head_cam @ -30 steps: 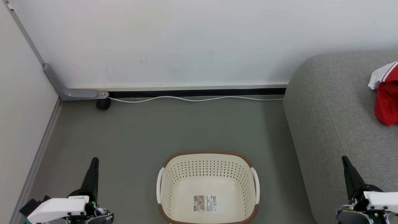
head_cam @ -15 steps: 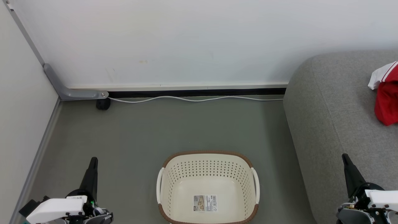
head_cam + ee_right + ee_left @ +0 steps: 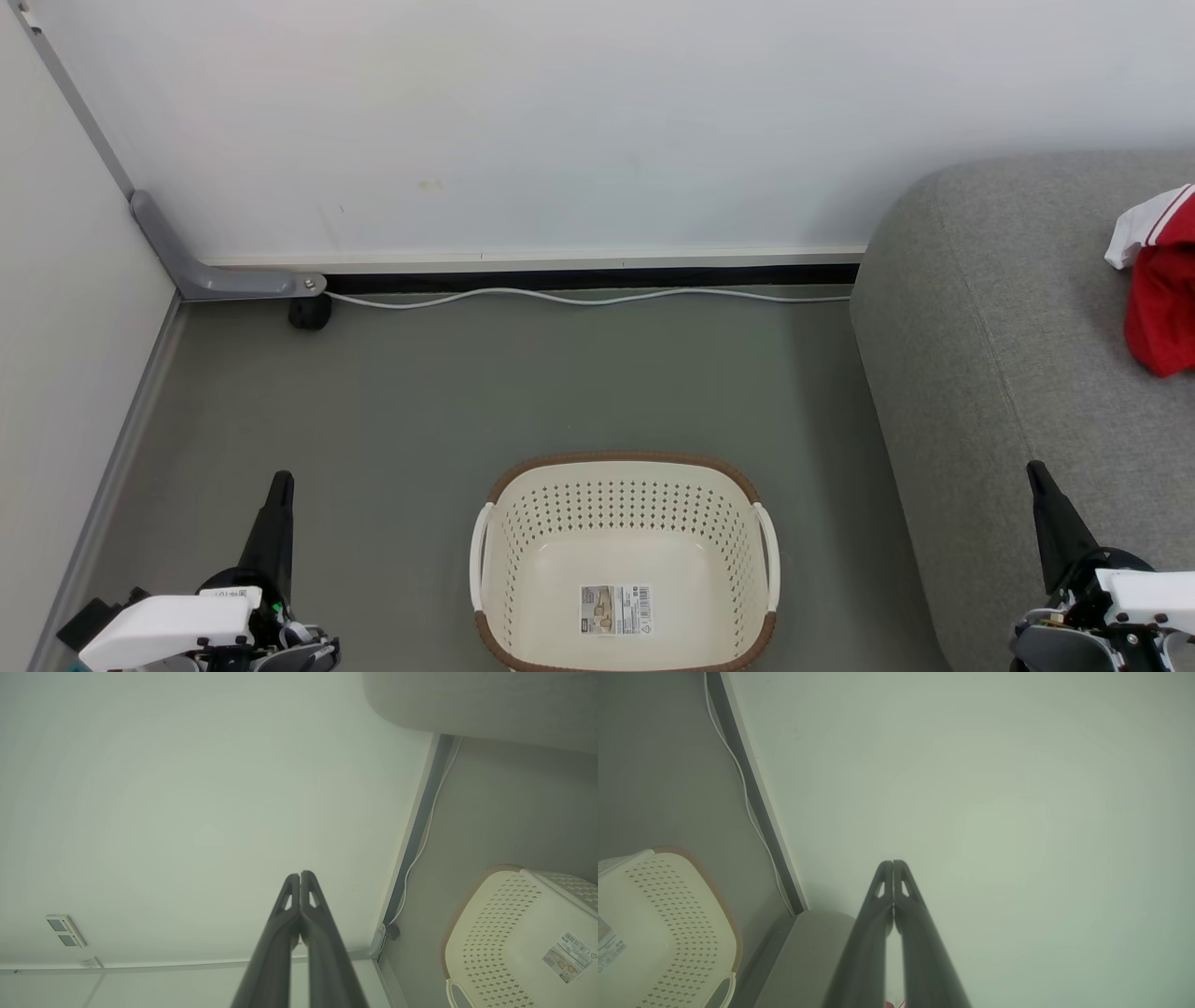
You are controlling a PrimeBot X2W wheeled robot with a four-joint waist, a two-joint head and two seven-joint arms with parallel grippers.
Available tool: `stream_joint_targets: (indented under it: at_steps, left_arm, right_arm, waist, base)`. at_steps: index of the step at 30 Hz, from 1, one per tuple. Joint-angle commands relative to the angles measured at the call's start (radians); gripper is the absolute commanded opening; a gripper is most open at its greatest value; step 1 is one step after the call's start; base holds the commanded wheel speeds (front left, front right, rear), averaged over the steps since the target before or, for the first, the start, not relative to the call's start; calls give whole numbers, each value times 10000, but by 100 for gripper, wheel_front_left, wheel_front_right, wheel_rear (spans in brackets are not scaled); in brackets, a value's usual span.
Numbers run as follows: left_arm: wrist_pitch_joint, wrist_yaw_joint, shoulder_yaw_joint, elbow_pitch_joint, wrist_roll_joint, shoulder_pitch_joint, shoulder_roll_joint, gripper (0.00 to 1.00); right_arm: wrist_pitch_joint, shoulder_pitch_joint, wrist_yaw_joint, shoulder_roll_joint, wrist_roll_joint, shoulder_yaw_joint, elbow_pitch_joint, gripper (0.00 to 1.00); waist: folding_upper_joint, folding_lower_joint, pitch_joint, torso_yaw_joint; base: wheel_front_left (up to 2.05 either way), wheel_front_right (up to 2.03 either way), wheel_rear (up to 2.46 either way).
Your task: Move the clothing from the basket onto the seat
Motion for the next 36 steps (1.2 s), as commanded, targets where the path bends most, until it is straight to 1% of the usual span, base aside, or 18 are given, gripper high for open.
stream_joint_targets:
  at_steps: [1, 36]
  left_arm:
    - [61, -82, 326, -295, -41, -579, 152, 0]
    - [61, -83, 325, -296, -42, -579, 152, 0]
  right_arm:
    - [82, -365, 44, -99, 109, 168, -312, 0]
    - [80, -365, 44, -99, 111, 171, -313, 0]
  waist:
    - [0, 0, 0, 0]
    - [0, 0, 0, 0]
  base:
    - [0, 0, 0]
    - [0, 0, 0]
